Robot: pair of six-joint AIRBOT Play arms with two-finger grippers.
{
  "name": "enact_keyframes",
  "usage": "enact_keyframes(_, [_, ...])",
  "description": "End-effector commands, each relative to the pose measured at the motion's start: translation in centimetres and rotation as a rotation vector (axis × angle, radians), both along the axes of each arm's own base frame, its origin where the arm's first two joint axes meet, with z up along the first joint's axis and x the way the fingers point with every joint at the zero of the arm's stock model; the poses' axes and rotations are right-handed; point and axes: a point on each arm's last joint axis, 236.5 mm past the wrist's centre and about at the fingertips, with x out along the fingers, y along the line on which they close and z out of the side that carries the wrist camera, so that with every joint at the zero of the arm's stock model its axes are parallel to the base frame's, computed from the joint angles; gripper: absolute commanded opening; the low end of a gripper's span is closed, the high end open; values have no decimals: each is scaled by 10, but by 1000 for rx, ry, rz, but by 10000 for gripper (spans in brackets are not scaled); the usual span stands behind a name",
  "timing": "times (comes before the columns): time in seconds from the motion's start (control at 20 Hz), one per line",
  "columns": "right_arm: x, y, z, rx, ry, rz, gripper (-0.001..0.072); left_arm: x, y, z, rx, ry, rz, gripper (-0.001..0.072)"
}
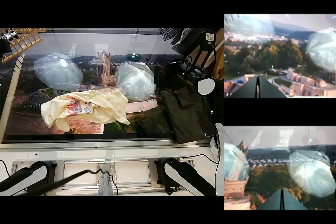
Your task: Fold the clothes and pants, and hang the long-sleeved shirts on hangers.
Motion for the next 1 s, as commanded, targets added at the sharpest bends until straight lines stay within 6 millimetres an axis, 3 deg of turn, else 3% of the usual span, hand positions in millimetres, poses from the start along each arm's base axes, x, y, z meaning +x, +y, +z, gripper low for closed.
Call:
enact_keyframes(0.0, [0, 1, 0, 0, 0, 1, 16, 2, 1, 1, 2, -10, 0, 6])
enact_keyframes(0.25, [0, 1, 0, 0, 0, 1, 16, 10, -1, -5, -6, -8, -5, 5])
enact_keyframes(0.4, [0, 1, 0, 0, 0, 1, 16, 16, -1, -19, -12, 22, -7, 9])
enact_keyframes(0.45, [0, 1, 0, 0, 0, 1, 16, 19, -1, -27, -16, 40, -7, 77])
enact_keyframes(0.55, [0, 2, 1, 10, -1, 1, 16, 30, -5, -50, -39, 87, -18, 613])
enact_keyframes(0.75, [3, 15, 12, 145, -26, -6, 79, 29, -12, -124, -81, 309, -45, 637])
enact_keyframes(0.85, [0, 18, 8, 152, -4, 4, 78, 11, -6, -156, -32, 466, -104, 592])
enact_keyframes(0.95, [-11, 22, -12, 118, 86, 38, 77, -15, 6, -177, -22, 604, -137, 589])
